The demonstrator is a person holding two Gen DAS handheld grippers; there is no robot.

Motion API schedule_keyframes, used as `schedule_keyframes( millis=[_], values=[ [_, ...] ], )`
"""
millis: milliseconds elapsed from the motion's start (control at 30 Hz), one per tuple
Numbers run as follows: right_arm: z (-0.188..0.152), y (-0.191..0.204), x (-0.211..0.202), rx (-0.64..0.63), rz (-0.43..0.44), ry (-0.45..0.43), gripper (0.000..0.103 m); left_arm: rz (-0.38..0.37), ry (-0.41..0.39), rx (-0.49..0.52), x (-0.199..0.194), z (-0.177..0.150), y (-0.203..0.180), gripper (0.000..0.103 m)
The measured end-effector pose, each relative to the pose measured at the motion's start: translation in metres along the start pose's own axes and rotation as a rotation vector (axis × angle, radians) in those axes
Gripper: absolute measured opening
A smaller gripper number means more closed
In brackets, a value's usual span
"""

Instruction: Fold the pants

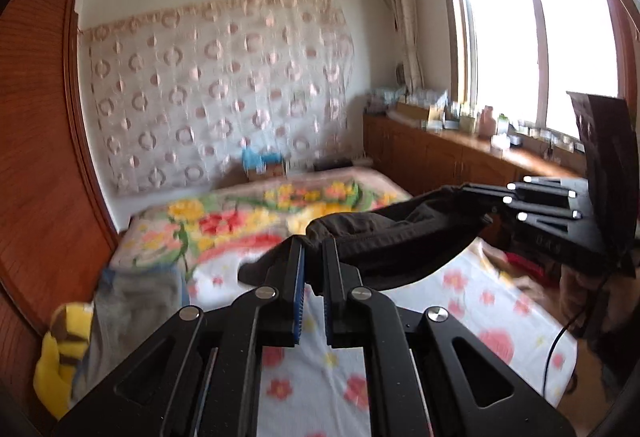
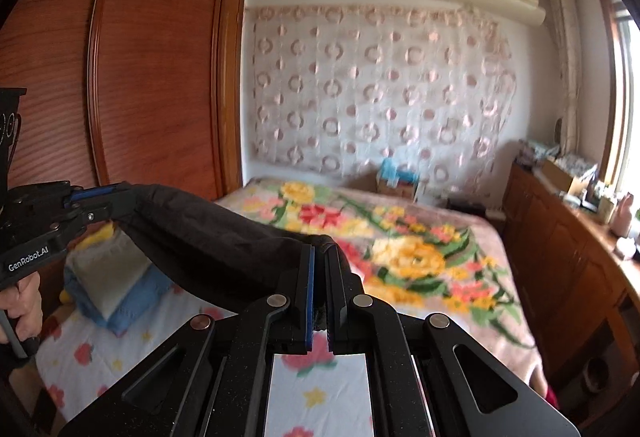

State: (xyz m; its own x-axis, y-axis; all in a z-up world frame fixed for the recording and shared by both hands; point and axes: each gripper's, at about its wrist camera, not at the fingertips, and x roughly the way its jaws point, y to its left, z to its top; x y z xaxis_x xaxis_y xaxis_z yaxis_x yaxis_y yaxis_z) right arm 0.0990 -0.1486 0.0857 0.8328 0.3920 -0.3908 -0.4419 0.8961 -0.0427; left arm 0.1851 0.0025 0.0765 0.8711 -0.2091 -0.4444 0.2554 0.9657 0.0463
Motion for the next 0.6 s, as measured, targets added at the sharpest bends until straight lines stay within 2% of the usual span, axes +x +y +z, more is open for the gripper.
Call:
schedule_keyframes(
  millis=[200, 367, 533, 600],
  values=[
    [-0.049, 0.011, 0.007, 0.03, 0.081, 0.099, 0.004, -0.045, 0.11, -0.008, -0.004, -0.062, -0.014, 0.008],
    [-0.076, 0.016, 0.005, 0.026, 0.112, 0.16, 0.004, -0.082, 0.175, -0.046, -0.009, -0.098, -0.025, 0.008],
    [-0.081, 0.0, -0.004, 0.037, 0.127, 0.204, 0.004, -0.095, 0.192, -0.095, -0.013, -0.114, -0.03, 0.008],
    [-0.073, -0.003, -0.005, 0.033, 0.126, 0.216, 0.004, -0.098, 0.201, -0.108, -0.012, -0.12, -0.028, 0.008]
  ],
)
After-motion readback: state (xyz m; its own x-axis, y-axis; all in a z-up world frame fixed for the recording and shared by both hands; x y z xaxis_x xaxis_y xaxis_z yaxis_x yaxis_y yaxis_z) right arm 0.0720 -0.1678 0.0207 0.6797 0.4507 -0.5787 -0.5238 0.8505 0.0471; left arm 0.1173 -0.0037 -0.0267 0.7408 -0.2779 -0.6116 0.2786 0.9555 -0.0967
